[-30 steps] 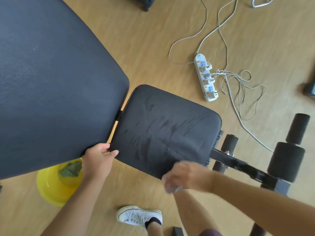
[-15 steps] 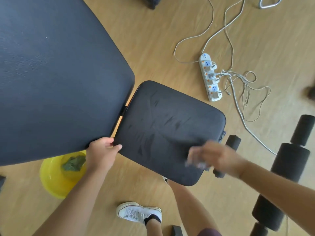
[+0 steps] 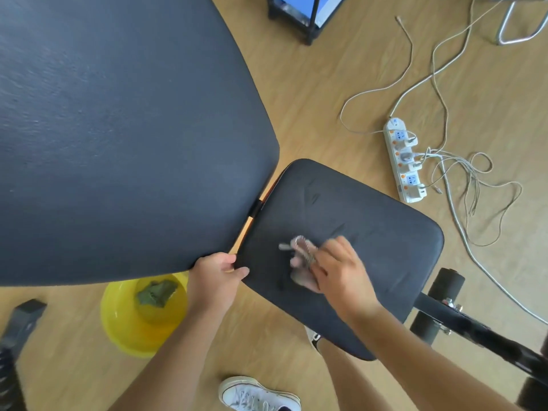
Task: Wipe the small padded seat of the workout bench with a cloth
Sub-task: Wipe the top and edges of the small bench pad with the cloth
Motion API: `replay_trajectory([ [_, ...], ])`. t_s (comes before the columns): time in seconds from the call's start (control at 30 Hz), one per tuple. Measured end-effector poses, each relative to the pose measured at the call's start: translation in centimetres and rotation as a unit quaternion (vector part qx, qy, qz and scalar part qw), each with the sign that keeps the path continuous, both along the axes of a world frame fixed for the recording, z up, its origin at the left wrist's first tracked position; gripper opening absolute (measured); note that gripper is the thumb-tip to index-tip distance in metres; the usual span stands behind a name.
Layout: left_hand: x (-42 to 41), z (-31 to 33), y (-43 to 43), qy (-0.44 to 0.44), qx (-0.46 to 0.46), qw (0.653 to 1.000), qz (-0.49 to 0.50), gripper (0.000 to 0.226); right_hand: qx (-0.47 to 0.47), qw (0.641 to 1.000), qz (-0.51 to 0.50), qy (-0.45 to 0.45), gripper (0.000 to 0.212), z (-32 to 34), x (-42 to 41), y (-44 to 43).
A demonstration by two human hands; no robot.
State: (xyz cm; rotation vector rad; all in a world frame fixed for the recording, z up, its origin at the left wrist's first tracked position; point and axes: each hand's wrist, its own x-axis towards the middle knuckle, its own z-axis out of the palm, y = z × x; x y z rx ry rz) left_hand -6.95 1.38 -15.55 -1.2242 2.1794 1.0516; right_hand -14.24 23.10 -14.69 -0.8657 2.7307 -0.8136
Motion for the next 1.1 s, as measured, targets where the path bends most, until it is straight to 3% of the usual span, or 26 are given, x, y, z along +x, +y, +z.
replay_trajectory([
  [0.07, 0.0, -0.1, -0.1, -0.004, -0.003, 1.000, -0.005, 0.041, -0.028, 0.983, -0.178, 0.036, 0.020, -0.3, -4.6, -1.9],
  [0.13, 0.1, -0.1, -0.1, -0.007, -0.006, 1.000, -0.009, 0.042, -0.025, 0.969, -0.244, -0.022, 0.010, -0.9, -5.6, -3.5],
  [0.17, 0.1, -0.1, -0.2, -0.007, -0.008, 1.000, -0.008, 0.042, -0.013, 0.977, -0.207, -0.043, 0.007, -1.1, -4.5, -4.3],
  [0.2, 0.1, 0.0, -0.1, -0.006, -0.009, 1.000, -0.009, 0.042, -0.014, 0.990, -0.125, -0.058, 0.017, -1.3, -2.3, -4.7],
  [0.27, 0.0, 0.2, 0.0, -0.002, -0.010, 1.000, -0.012, 0.044, -0.018, 0.991, 0.120, -0.055, 0.031, -1.7, 2.0, -3.7],
  [0.33, -0.1, 0.4, 0.1, -0.005, -0.004, 1.000, -0.002, 0.044, 0.046, 0.926, 0.373, -0.038, 0.024, -1.8, 2.5, -1.3],
  [0.37, -0.1, 0.5, 0.2, -0.005, -0.004, 1.000, 0.003, 0.043, 0.065, 0.893, 0.444, -0.027, 0.021, -1.6, 1.0, -0.7],
  [0.4, -0.1, 0.5, 0.2, -0.006, -0.005, 1.000, 0.007, 0.041, 0.073, 0.891, 0.448, -0.028, 0.019, -1.4, -1.1, -0.4],
  [0.43, -0.2, 0.6, 0.1, -0.010, -0.006, 1.000, 0.010, 0.040, 0.064, 0.925, 0.372, -0.047, 0.013, -0.8, -3.5, -0.5],
  [0.47, -0.2, 0.6, 0.1, -0.014, -0.008, 1.000, 0.011, 0.038, 0.039, 0.971, 0.216, -0.097, 0.008, -0.2, -6.0, -0.7],
  [0.5, -0.3, 0.6, 0.1, -0.016, -0.010, 1.000, 0.012, 0.037, -0.006, 0.993, 0.029, -0.113, 0.021, 0.1, -8.4, -1.1],
  [0.53, -0.2, 0.6, 0.1, -0.016, -0.011, 1.000, 0.011, 0.036, -0.037, 0.988, -0.117, -0.090, 0.031, 0.3, -9.7, -1.8],
  [0.6, -0.2, 0.5, 0.2, -0.015, -0.014, 1.000, 0.007, 0.035, -0.036, 0.972, -0.223, -0.059, 0.023, 0.1, -8.4, -3.7],
  [0.63, -0.2, 0.5, 0.2, -0.015, -0.014, 1.000, 0.006, 0.034, -0.018, 0.977, -0.198, -0.082, 0.016, -0.3, -6.2, -4.6],
  [0.73, -0.1, 0.3, 0.0, -0.008, -0.014, 1.000, -0.009, 0.027, 0.055, 0.987, 0.093, -0.122, 0.024, -1.5, 1.7, -5.8],
  [0.8, -0.2, 0.4, 0.0, -0.012, -0.024, 1.000, -0.010, 0.030, 0.094, 0.937, 0.327, -0.083, 0.021, -2.2, 2.6, -5.7],
  [0.83, -0.2, 0.5, 0.0, -0.008, -0.023, 1.000, -0.006, 0.029, 0.105, 0.906, 0.399, -0.093, 0.015, -2.1, 1.0, -6.2],
  [0.9, -0.2, 0.4, 0.1, -0.001, -0.021, 1.000, 0.000, 0.027, 0.087, 0.922, 0.338, -0.168, 0.018, -1.5, -4.6, -7.5],
  [0.97, -0.3, 0.4, 0.2, -0.006, -0.020, 1.000, 0.018, 0.032, 0.072, 0.983, 0.119, -0.124, 0.019, -1.3, -11.4, -9.2],
  [1.03, -0.2, 0.4, 0.2, -0.004, -0.021, 1.000, 0.021, 0.035, 0.102, 0.983, -0.082, -0.129, 0.006, -1.0, -17.5, -9.5],
  [1.1, -0.2, 0.3, 0.2, -0.002, -0.026, 1.000, 0.012, 0.035, 0.151, 0.966, -0.059, -0.200, 0.031, 0.0, -20.3, -9.2],
])
